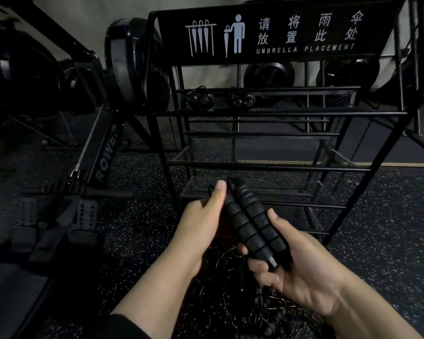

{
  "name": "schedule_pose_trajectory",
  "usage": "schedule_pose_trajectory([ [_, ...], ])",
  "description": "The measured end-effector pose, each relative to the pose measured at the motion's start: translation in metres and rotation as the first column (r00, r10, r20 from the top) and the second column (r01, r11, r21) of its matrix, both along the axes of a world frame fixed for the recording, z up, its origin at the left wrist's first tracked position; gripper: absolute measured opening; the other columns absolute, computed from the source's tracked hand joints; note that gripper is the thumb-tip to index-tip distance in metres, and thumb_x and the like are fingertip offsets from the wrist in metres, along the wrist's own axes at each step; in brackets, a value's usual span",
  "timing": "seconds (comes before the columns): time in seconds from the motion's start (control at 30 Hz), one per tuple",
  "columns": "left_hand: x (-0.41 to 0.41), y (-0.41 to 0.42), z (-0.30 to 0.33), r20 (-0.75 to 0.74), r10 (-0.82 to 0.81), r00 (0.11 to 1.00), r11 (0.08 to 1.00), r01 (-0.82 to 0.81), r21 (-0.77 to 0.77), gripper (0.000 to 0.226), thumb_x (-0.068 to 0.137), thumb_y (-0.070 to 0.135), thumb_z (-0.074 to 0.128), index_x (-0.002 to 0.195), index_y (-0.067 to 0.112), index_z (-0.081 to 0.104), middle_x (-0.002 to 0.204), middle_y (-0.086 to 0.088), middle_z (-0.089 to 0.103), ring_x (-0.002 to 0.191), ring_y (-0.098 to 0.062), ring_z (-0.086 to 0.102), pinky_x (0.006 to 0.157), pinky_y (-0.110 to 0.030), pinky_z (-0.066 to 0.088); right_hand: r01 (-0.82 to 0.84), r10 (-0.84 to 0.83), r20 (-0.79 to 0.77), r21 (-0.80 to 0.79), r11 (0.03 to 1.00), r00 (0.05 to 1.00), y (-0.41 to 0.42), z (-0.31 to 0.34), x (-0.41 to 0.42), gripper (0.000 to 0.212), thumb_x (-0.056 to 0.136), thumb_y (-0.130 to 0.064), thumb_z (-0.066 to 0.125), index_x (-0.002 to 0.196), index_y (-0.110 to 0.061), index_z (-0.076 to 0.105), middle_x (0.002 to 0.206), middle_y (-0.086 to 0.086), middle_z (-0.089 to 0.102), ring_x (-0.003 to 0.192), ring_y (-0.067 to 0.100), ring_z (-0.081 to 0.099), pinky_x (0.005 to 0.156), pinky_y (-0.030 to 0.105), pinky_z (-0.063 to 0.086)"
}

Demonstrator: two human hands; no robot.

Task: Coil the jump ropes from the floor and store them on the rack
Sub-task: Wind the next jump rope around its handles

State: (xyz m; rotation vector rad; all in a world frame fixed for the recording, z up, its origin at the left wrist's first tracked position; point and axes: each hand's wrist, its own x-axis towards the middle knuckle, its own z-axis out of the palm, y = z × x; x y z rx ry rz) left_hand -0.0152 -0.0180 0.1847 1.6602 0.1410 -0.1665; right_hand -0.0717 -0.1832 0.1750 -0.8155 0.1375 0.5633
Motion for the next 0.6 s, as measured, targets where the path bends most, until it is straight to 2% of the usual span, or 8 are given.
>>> schedule_pose_trajectory([
  [0.03, 0.004, 0.008, -0.002, 0.121, 0.073, 0.990, 0.981, -0.093, 0.167, 0.061, 0.094, 0.070, 0.045, 0.110, 0.019, 0.074, 0.108, 0.004, 0.077, 0.104, -0.014, 0.071, 0.094, -0.037, 0.055, -0.006, 0.006, 0.010, -0.021, 1.000, 1.000, -0.004, 0.003, 0.000, 0.056, 0.098, -0.049, 0.050, 0.130, -0.008, 0.067, 0.088, 0.019, 0.056, 0.058, 0.019, 0.042, 0.045, 0.023, 0.030],
  [0.1, 0.010, 0.023, -0.004, 0.316, 0.107, 0.943, 0.950, -0.190, 0.247, 0.045, 0.101, 0.058, 0.040, 0.119, 0.028, 0.068, 0.120, 0.010, 0.070, 0.111, -0.003, 0.064, 0.096, -0.029, 0.052, -0.055, 0.056, 0.038, -0.044, 0.998, 0.998, -0.012, 0.006, -0.003, 0.054, 0.100, -0.050, 0.045, 0.131, -0.012, 0.068, 0.087, 0.018, 0.055, 0.058, 0.017, 0.040, 0.045, 0.023, 0.030],
  [0.17, 0.010, 0.031, 0.000, 0.371, -0.030, 0.928, 0.975, -0.055, 0.216, 0.039, 0.105, 0.049, 0.036, 0.137, 0.041, 0.057, 0.136, 0.024, 0.058, 0.124, 0.014, 0.049, 0.100, -0.008, 0.038, -0.135, 0.137, 0.071, -0.038, 0.990, 0.988, -0.017, 0.006, -0.006, 0.053, 0.104, -0.051, 0.043, 0.134, -0.015, 0.066, 0.088, 0.016, 0.055, 0.058, 0.016, 0.041, 0.046, 0.022, 0.031],
  [0.23, 0.006, 0.032, 0.004, 0.366, -0.181, 0.913, 0.978, 0.130, 0.160, 0.046, 0.103, 0.051, 0.031, 0.141, 0.040, 0.055, 0.138, 0.027, 0.058, 0.130, 0.016, 0.045, 0.103, -0.001, 0.032, -0.211, 0.210, 0.102, -0.005, 0.978, 0.972, -0.020, 0.002, -0.009, 0.054, 0.103, -0.053, 0.044, 0.140, -0.016, 0.060, 0.090, 0.016, 0.055, 0.059, 0.016, 0.044, 0.047, 0.022, 0.033],
  [0.37, 0.001, 0.024, -0.002, 0.343, -0.136, 0.929, 0.984, 0.167, -0.062, 0.053, 0.096, 0.063, 0.038, 0.107, 0.028, 0.076, 0.113, 0.004, 0.076, 0.114, -0.013, 0.067, 0.100, -0.028, 0.048, -0.325, 0.296, 0.188, 0.148, 0.934, 0.936, -0.022, -0.007, -0.010, 0.057, 0.109, -0.050, 0.037, 0.153, -0.014, 0.042, 0.098, 0.016, 0.053, 0.065, 0.015, 0.050, 0.053, 0.021, 0.038],
  [0.43, -0.002, 0.017, -0.001, 0.283, -0.098, 0.954, 0.977, 0.147, -0.158, 0.053, 0.093, 0.067, 0.042, 0.100, 0.025, 0.074, 0.099, 0.000, 0.075, 0.094, -0.022, 0.067, 0.080, -0.032, 0.052, -0.335, 0.284, 0.224, 0.240, 0.911, 0.932, -0.022, -0.011, -0.008, 0.059, 0.110, -0.049, 0.034, 0.155, -0.012, 0.037, 0.102, 0.017, 0.053, 0.069, 0.015, 0.052, 0.055, 0.022, 0.036],
  [0.5, -0.008, 0.010, 0.001, 0.203, -0.106, 0.973, 0.975, 0.142, -0.173, 0.042, 0.094, 0.059, 0.042, 0.090, 0.028, 0.071, 0.072, 0.004, 0.060, 0.063, -0.015, 0.051, 0.053, -0.023, 0.039, -0.315, 0.238, 0.258, 0.318, 0.894, 0.936, -0.022, -0.013, -0.005, 0.061, 0.110, -0.051, 0.030, 0.155, -0.009, 0.035, 0.105, 0.017, 0.052, 0.073, 0.015, 0.054, 0.057, 0.024, 0.031],
  [0.6, -0.014, -0.004, -0.006, 0.172, -0.187, 0.967, 0.980, 0.195, -0.032, 0.030, 0.103, 0.043, 0.042, 0.093, 0.029, 0.068, 0.068, 0.016, 0.064, 0.060, 0.000, 0.056, 0.055, -0.018, 0.042, -0.247, 0.158, 0.260, 0.358, 0.901, 0.953, -0.021, -0.014, -0.001, 0.062, 0.111, -0.051, 0.029, 0.154, -0.007, 0.036, 0.106, 0.017, 0.052, 0.074, 0.016, 0.051, 0.058, 0.025, 0.032],
])
